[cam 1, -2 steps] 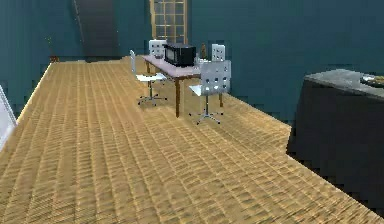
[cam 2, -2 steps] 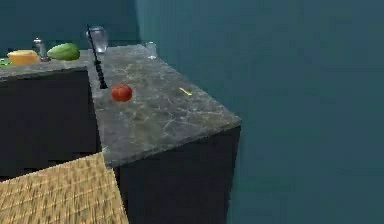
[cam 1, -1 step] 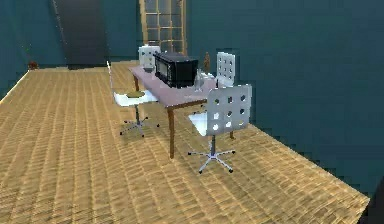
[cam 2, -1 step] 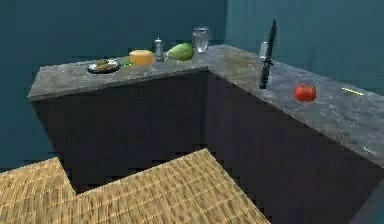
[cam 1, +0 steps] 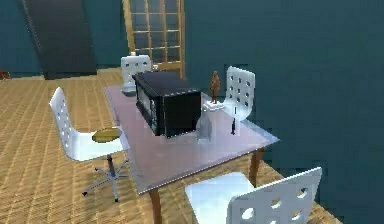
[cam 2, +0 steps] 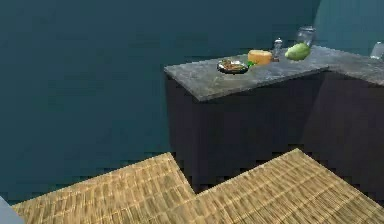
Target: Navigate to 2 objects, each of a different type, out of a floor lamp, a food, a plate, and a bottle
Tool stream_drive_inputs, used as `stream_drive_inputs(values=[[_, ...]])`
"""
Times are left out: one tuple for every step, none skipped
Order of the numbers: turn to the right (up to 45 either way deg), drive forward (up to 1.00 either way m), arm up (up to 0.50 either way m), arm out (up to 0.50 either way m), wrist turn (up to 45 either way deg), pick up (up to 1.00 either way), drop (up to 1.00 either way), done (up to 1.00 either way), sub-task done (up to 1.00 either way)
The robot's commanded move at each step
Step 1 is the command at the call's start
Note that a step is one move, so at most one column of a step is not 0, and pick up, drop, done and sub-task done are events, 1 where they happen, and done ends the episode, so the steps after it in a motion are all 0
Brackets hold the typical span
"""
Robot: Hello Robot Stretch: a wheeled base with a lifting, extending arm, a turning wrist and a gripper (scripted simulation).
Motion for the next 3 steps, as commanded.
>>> stream_drive_inputs(values=[[-30.0,0.00,0.00,0.00,0.0,0.00,0.00,0.00,0.00],[0.0,0.05,0.00,0.00,0.0,0.00,0.00,0.00,0.00],[33.0,0.00,0.00,0.00,0.0,0.00,0.00,0.00,0.00]])
